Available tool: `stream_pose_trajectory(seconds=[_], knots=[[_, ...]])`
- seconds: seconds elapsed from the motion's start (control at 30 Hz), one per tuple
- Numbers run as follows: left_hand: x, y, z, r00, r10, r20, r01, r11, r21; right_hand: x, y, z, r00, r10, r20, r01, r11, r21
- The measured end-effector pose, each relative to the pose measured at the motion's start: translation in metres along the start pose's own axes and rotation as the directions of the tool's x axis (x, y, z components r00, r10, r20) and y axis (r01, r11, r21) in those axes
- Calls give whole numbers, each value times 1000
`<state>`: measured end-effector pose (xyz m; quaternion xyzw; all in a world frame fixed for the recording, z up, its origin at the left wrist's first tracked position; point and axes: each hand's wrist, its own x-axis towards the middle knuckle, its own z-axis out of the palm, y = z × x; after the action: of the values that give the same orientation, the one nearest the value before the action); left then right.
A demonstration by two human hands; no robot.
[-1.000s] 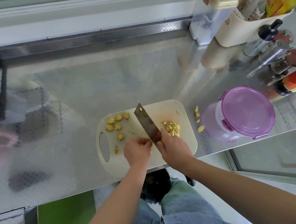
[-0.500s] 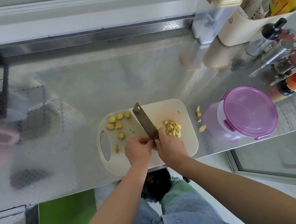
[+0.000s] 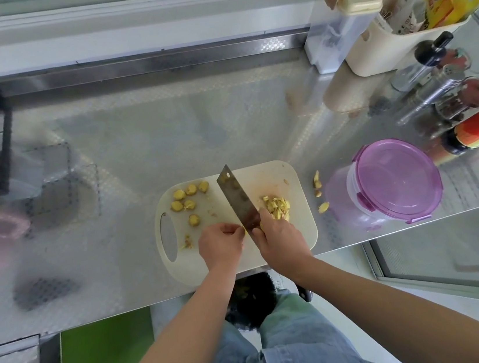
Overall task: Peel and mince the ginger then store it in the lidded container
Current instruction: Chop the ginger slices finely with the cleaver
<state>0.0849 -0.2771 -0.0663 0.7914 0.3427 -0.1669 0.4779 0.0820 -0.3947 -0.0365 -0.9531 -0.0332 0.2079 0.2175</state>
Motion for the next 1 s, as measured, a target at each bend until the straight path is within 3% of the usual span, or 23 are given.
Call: stream_pose_trajectory(seconds=[1.0], knots=[[3,-1,6,999,30,-44,-28,999,45,14,-8,3,998,21,55,-19,999,-27]])
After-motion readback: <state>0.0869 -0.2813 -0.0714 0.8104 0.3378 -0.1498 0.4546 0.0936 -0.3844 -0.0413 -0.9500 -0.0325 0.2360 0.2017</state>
